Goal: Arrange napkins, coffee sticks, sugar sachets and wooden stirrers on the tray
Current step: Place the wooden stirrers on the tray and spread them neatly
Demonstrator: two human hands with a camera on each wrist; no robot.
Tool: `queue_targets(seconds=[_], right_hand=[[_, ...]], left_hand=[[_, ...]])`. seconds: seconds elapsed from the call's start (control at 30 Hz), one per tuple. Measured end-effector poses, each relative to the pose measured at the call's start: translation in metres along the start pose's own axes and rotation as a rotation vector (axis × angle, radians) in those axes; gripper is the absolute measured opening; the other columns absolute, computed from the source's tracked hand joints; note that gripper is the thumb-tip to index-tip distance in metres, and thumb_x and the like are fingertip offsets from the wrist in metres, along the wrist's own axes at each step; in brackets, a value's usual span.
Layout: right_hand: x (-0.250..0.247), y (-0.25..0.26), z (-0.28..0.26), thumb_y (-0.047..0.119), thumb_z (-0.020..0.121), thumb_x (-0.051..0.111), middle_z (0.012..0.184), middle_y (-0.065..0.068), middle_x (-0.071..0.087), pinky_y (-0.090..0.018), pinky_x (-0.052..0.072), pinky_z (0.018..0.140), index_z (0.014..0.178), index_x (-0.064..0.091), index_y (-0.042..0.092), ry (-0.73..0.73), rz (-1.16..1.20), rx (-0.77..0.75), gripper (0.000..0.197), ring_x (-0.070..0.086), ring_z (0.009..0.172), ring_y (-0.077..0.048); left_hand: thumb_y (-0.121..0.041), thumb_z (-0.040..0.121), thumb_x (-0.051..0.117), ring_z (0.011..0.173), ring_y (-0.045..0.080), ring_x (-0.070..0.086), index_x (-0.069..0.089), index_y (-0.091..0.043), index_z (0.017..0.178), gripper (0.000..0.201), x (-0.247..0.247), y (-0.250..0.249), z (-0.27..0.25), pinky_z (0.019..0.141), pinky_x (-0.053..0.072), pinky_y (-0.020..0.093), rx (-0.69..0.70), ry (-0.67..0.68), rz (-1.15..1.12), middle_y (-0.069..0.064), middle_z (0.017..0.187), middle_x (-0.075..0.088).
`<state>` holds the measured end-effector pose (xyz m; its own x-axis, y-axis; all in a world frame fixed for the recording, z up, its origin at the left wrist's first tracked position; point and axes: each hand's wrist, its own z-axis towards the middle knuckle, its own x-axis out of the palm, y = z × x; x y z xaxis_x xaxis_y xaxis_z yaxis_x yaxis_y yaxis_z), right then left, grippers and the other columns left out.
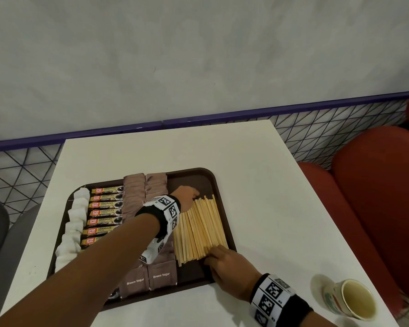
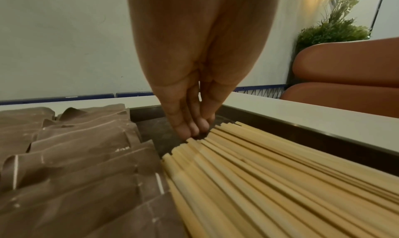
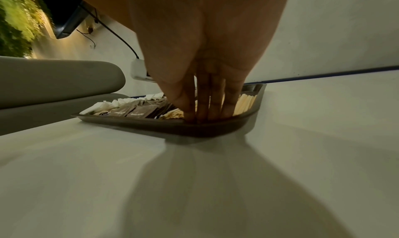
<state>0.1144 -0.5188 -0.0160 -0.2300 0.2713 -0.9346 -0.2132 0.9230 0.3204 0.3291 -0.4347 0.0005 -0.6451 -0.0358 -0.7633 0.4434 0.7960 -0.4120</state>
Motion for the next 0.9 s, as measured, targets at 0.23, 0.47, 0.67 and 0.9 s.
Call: queue_targets(seconds=[0.23,0.47,0.67,0.9], right_hand=[[-0.011,0.002,-0.004,0.019,0.082,0.038,0.102,-0.003,0.064,-0.028,0.056,0.072,0.089,0.068,0.014,0.089,0.037,0.036,0.032,0.062,0.089,-0.019],[-0.014,0.001,-0.004,0.030,0.084,0.015,0.116,-0.013,0.053,-0.040,0.045,0.091,0.109,0.061,0.003,0.128,0.035,0.036,0.059,0.049,0.108,-0.029],[-0.013,-0.001,-0.006,0.027,0.077,0.029,0.089,0.004,0.062,-0.021,0.051,0.068,0.085,0.068,0.020,0.100,0.078,0.061,0.041,0.060,0.082,-0.013],[-0.003,-0.010,-0.006,0.027,0.074,0.038,0.080,0.014,0.061,-0.011,0.051,0.061,0.080,0.069,0.030,0.040,0.057,0.031,0.032,0.059,0.072,-0.002]], left_hand=[[0.006,0.094,0.035,0.138,0.027,0.030,0.029,-0.006,0.145,0.053,0.003,-0.011,0.003,0.112,0.023,0.029,-0.006,-0.030,-0.028,0.016,0.149,0.033],[0.007,0.093,0.031,0.134,0.027,0.038,0.041,-0.005,0.140,0.049,0.013,-0.023,0.009,0.110,0.029,0.029,0.016,0.009,-0.040,0.015,0.145,0.040],[0.006,0.094,0.032,0.141,0.026,0.024,0.027,-0.008,0.146,0.054,0.010,-0.026,0.013,0.115,0.019,0.029,0.040,-0.015,-0.078,0.013,0.153,0.026],[0.005,0.095,0.027,0.113,0.017,0.050,0.029,-0.011,0.146,0.053,0.019,-0.026,0.009,0.078,0.043,0.012,0.091,0.053,-0.218,0.010,0.145,0.042]])
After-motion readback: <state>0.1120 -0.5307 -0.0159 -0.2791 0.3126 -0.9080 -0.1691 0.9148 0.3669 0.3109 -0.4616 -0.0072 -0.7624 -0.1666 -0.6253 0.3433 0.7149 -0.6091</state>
